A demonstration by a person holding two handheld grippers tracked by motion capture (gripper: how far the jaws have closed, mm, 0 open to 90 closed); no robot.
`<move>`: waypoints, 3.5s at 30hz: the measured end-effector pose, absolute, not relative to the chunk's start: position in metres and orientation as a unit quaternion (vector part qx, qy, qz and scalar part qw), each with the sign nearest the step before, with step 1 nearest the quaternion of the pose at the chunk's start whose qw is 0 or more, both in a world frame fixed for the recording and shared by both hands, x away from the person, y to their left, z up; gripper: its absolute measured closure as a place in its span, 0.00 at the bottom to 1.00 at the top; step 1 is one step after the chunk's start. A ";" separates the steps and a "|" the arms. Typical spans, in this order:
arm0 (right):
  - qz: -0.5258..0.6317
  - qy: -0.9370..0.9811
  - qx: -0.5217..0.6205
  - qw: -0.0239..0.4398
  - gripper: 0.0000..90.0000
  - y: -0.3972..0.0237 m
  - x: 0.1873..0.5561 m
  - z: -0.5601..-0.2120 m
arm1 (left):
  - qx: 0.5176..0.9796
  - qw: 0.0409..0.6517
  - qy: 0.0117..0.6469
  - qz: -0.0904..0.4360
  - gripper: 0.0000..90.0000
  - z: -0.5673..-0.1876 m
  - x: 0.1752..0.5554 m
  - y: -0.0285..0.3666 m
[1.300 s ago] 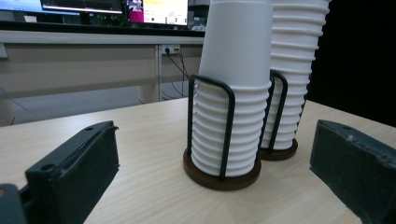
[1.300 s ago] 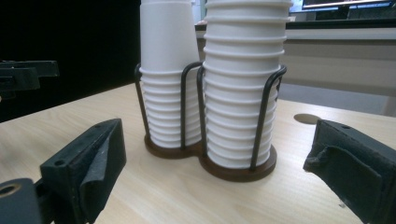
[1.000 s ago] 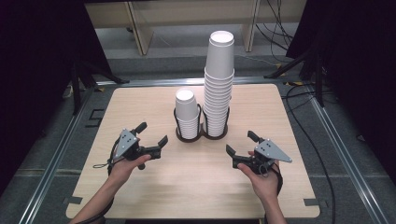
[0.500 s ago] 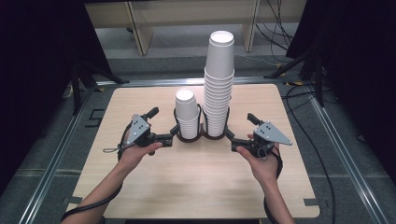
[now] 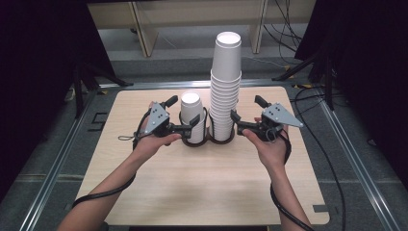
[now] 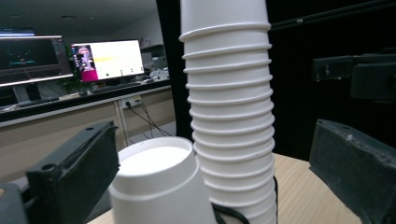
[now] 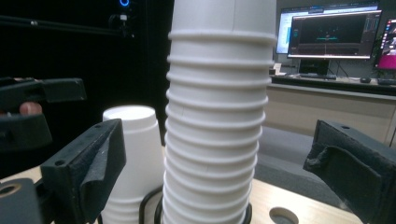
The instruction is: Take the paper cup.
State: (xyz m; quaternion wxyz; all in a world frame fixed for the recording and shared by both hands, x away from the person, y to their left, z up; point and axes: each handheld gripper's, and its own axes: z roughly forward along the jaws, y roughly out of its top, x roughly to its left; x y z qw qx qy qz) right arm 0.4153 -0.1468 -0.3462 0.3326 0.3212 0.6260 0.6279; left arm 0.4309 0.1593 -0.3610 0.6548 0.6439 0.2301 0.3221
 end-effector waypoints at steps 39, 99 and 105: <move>0.635 0.625 0.308 0.334 0.06 -0.114 0.486 -0.253 | 0.660 0.654 0.223 0.294 0.06 -0.317 0.488 0.090; 0.692 0.566 0.299 0.334 0.25 -0.106 0.494 -0.210 | 0.662 0.648 0.232 0.296 0.14 -0.312 0.493 0.081; 0.708 0.547 0.297 0.333 0.25 -0.109 0.490 -0.204 | 0.662 0.648 0.230 0.298 0.14 -0.312 0.493 0.081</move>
